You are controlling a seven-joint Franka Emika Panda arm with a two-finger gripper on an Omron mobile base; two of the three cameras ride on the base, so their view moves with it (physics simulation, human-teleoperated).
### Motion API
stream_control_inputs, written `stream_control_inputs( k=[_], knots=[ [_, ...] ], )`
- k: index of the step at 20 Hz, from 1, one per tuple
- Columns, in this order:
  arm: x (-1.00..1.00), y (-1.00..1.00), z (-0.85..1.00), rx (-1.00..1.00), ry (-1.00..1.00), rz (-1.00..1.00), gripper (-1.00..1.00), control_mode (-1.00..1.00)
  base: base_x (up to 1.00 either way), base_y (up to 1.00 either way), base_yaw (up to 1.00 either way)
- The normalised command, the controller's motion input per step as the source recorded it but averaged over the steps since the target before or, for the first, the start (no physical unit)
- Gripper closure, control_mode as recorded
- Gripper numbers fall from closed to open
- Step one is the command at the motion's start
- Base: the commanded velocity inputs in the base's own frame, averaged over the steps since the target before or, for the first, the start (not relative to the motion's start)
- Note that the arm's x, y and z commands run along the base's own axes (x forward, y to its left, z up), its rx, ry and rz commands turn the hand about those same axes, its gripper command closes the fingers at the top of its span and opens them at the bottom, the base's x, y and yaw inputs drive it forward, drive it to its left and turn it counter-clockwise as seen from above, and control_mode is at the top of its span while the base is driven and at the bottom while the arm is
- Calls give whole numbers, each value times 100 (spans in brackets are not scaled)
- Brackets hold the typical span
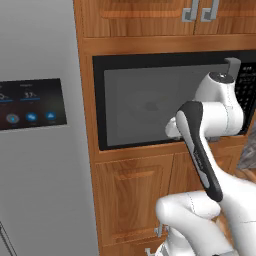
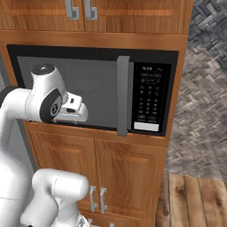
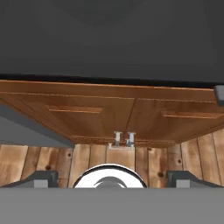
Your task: The microwave is finished heating the steak and carrot. Take the bowl containing the food and place it on the dining counter.
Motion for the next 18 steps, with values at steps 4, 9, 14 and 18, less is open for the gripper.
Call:
stream_control_inputs(
  k=[4,9,14,18],
  knots=[
    [-75,0,-16,-1,-9,0,-100,-100,0,0,0],
    [0,0,0,0,0,0,-100,100,-9,-9,0],
    [0,0,0,0,0,0,-100,100,-24,-60,0],
    [0,0,0,0,0,0,-100,100,-25,-64,0]
  ],
)
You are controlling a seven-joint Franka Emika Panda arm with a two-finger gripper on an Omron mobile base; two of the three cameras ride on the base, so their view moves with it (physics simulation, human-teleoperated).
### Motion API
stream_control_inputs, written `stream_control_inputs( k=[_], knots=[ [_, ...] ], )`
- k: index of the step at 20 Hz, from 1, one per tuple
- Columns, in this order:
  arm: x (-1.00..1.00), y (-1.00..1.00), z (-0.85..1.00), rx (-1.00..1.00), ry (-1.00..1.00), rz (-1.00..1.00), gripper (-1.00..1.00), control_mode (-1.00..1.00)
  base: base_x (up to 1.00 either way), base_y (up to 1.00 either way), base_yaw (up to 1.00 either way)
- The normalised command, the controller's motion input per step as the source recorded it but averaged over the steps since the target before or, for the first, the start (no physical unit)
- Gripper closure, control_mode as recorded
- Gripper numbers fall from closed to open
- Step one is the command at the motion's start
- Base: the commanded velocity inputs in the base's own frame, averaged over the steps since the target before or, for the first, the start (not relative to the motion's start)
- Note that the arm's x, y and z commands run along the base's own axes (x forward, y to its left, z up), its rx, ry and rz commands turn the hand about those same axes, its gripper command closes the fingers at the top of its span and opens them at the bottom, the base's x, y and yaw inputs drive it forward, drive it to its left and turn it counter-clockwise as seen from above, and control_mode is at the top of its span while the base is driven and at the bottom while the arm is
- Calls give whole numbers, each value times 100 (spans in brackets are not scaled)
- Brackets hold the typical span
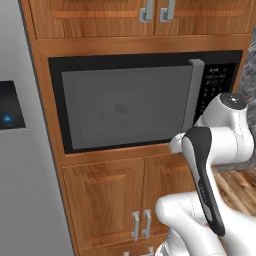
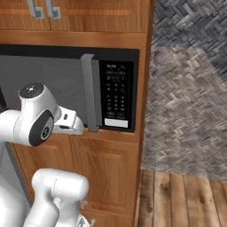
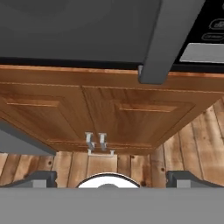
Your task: The microwave is finished heating the steak and carrot. Take the bowl containing the food and place it on the dining counter.
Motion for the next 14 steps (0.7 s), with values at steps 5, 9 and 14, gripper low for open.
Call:
stream_control_inputs(
  k=[5,9,14],
  knots=[
    [0,0,0,0,0,0,-100,100,-40,-28,0],
    [0,0,0,0,0,0,-100,100,-58,-23,0],
    [0,0,0,0,0,0,-100,-100,-24,-14,0]
  ],
)
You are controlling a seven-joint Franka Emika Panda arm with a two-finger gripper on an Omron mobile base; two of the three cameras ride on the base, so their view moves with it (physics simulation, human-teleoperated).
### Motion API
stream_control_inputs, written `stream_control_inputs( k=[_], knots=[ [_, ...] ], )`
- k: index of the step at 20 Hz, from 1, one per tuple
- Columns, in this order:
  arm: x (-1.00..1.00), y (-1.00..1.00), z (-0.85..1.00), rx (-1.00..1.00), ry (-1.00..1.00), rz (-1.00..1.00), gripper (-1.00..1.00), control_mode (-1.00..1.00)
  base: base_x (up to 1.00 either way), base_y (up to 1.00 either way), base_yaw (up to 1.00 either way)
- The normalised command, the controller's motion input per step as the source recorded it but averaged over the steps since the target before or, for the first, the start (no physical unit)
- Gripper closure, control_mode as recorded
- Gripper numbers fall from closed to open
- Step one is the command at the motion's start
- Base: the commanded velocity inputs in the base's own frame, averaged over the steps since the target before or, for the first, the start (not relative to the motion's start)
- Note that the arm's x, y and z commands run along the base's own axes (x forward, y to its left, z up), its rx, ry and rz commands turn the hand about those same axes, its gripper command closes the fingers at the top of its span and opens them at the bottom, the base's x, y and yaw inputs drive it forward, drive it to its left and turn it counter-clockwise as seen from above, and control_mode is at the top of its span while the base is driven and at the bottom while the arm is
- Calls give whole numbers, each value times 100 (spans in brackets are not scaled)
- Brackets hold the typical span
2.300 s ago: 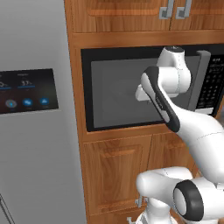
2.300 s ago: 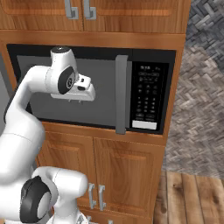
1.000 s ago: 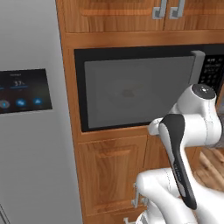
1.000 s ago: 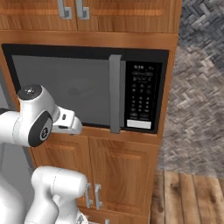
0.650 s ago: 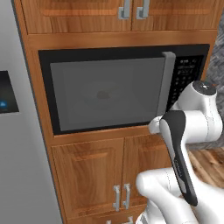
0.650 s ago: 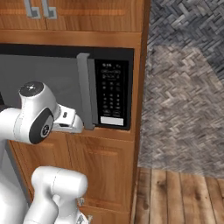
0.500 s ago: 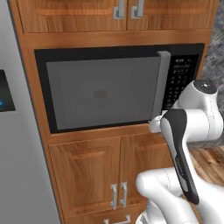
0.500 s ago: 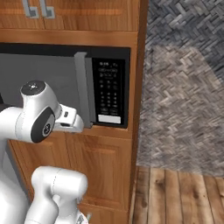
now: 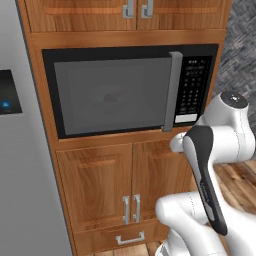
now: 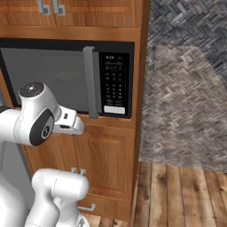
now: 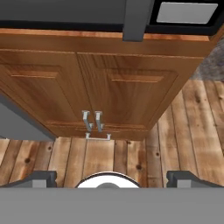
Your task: The microwave is finished heating the steak and carrot. Take the bowl containing the food and place it on the dining counter.
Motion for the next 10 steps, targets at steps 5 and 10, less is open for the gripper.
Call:
stream_control_inputs(
  k=[5,10],
  knots=[
    [0,0,0,0,0,0,-100,-100,0,0,0],
    [6,0,16,0,-2,-1,-100,-100,0,0,0]
  ],
)
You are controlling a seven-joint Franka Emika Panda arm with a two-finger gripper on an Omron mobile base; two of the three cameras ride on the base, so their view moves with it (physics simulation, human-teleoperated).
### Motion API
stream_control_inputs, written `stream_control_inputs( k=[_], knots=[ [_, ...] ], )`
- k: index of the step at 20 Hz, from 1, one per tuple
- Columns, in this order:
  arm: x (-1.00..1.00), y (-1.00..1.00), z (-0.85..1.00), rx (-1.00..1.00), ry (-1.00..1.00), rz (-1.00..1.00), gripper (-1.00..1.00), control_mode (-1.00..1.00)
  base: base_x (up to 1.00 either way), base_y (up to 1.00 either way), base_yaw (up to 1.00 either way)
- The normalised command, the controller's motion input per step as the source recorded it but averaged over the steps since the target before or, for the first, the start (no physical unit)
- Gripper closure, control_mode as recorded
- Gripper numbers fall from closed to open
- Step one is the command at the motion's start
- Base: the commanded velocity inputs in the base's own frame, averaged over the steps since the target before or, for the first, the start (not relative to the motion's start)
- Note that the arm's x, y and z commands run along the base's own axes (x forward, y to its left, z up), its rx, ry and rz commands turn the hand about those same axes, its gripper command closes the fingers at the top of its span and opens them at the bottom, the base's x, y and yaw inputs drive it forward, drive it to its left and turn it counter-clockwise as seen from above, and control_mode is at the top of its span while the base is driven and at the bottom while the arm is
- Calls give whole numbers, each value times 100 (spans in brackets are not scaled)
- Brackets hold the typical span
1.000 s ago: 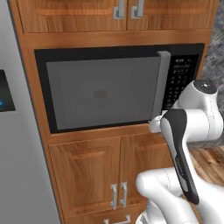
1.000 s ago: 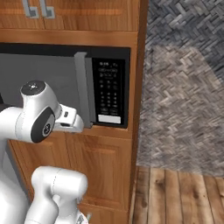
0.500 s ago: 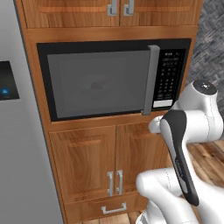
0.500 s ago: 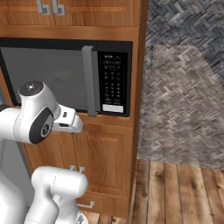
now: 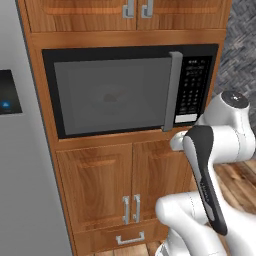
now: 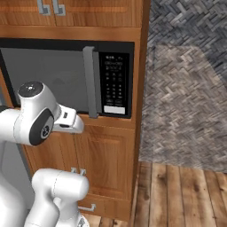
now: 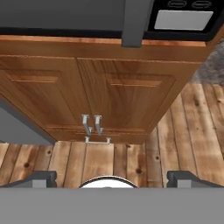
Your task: The microwave is finished heating the steak and carrot. Take the bowl containing the food and place it on the dining counter.
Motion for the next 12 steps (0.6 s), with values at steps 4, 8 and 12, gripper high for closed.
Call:
stream_control_inputs(
  k=[4,8,12],
  knots=[
    [32,0,54,5,-20,-6,-100,-100,0,0,0],
    [67,-8,64,12,-18,-9,-100,-100,0,0,0],
    [82,-5,38,11,-12,-7,-100,-100,0,0,0]
  ],
)
